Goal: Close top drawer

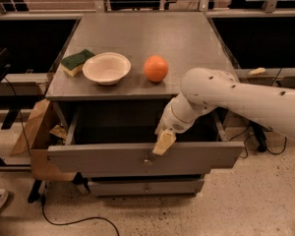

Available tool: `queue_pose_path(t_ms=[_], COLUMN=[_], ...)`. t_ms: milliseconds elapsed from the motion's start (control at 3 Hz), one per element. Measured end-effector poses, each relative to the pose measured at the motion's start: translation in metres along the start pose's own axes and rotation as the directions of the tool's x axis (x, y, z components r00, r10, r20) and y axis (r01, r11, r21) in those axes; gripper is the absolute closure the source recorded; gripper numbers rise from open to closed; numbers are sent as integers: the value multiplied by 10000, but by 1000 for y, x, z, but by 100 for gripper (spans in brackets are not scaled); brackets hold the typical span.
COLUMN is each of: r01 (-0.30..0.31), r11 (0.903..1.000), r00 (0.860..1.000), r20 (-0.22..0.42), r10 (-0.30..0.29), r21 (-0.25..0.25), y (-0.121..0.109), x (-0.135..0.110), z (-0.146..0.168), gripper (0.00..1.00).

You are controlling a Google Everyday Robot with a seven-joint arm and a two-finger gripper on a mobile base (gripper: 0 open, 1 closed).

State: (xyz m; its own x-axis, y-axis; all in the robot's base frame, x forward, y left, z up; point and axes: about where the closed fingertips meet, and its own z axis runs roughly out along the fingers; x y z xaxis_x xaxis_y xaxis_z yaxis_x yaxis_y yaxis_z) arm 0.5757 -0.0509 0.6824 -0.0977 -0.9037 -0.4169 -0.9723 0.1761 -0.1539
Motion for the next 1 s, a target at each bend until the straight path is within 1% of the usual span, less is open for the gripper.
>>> queue_pose_path(t_ms=[333, 667, 1000], r01=[-3, -5, -415], r11=[10000, 10000, 9980], r00=[10000, 10000, 9991], r20=[-6, -6, 147], r10=[3, 5, 408], r21=[20, 22, 472], y=[3, 4, -4], x=[0, 0, -1], z=[-1, -2, -7], gripper=[95, 100, 81])
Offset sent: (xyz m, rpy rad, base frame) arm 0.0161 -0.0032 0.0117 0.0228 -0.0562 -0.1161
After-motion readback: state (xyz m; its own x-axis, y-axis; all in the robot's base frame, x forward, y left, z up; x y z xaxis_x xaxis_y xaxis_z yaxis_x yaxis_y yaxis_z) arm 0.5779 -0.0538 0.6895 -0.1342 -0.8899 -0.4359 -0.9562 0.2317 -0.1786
